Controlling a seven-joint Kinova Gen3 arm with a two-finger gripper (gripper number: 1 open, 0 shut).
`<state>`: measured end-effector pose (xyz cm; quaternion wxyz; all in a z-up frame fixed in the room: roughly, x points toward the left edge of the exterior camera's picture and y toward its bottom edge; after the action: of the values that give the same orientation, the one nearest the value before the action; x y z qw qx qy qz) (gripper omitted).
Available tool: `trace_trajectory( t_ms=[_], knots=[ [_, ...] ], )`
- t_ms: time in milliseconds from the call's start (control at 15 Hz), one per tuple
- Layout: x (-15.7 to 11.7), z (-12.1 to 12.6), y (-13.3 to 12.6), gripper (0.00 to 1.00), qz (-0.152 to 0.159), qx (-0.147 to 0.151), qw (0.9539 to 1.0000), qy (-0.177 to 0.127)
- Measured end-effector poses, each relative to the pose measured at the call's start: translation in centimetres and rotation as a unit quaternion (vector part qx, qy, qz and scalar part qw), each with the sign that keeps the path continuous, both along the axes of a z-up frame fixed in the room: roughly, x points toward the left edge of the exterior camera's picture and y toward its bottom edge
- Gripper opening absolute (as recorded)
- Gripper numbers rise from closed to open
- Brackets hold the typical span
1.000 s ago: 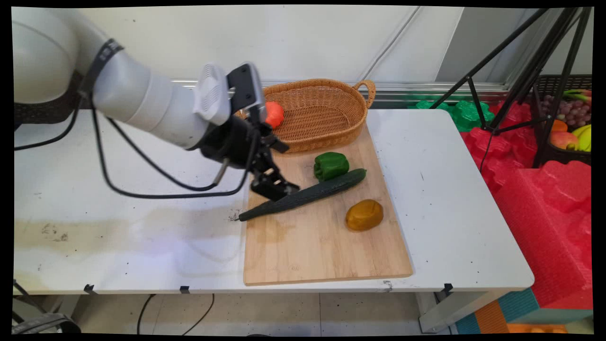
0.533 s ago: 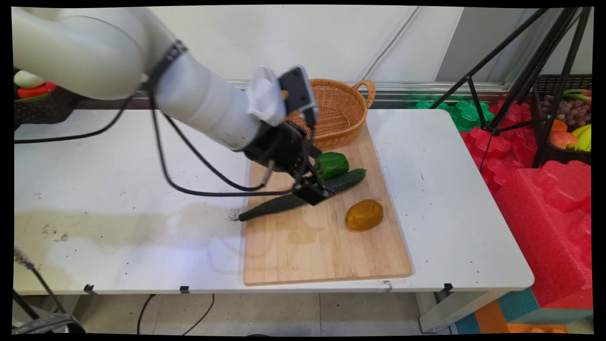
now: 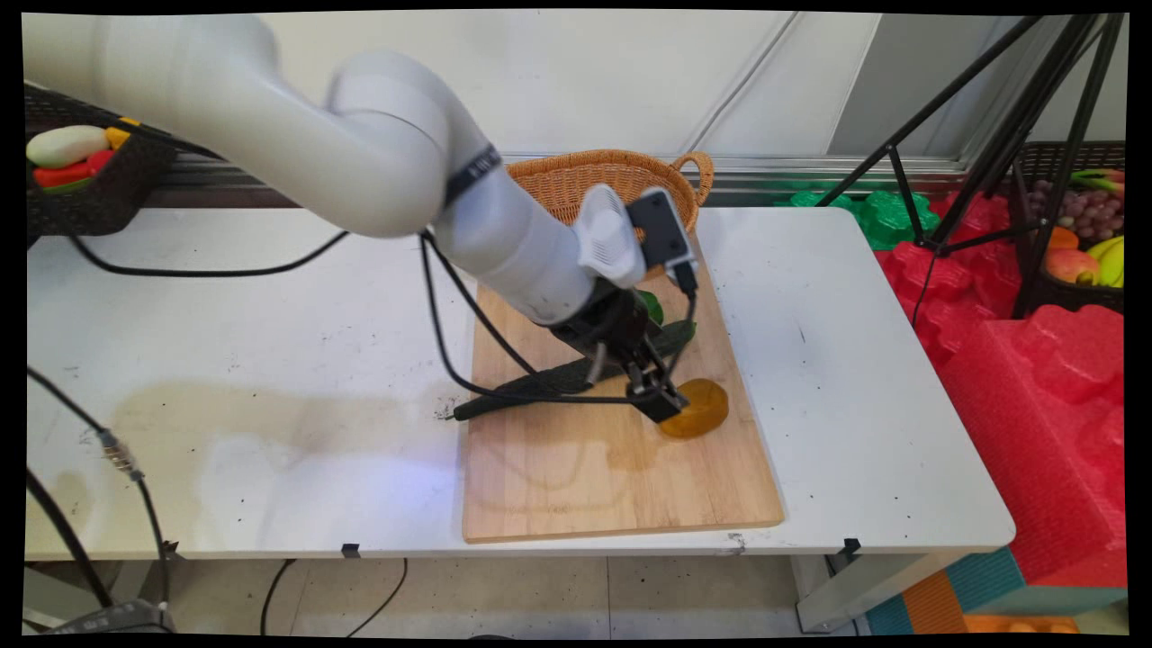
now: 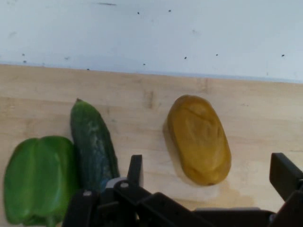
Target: Pick up the potato from the cutting board
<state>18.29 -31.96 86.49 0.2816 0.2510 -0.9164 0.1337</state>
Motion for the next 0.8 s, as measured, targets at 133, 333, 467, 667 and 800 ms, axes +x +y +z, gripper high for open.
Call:
trace_trajectory(
  t_ms=[133,333,467,667,800],
  knots=[
    [-1.1,-1.4,-0.8,1.00,0.001,0.009,1.0000,-0.004],
    [-2.4,-3.4,-1.8,1.00,0.003,0.020,0.9998,-0.008],
    [-3.0,-4.4,-2.4,1.00,0.005,0.026,0.9996,-0.010],
    [-3.7,-5.6,-2.9,1.00,0.008,0.033,0.9993,-0.013],
    [-4.0,-6.0,-3.1,1.00,0.010,0.036,0.9992,-0.014]
  ],
)
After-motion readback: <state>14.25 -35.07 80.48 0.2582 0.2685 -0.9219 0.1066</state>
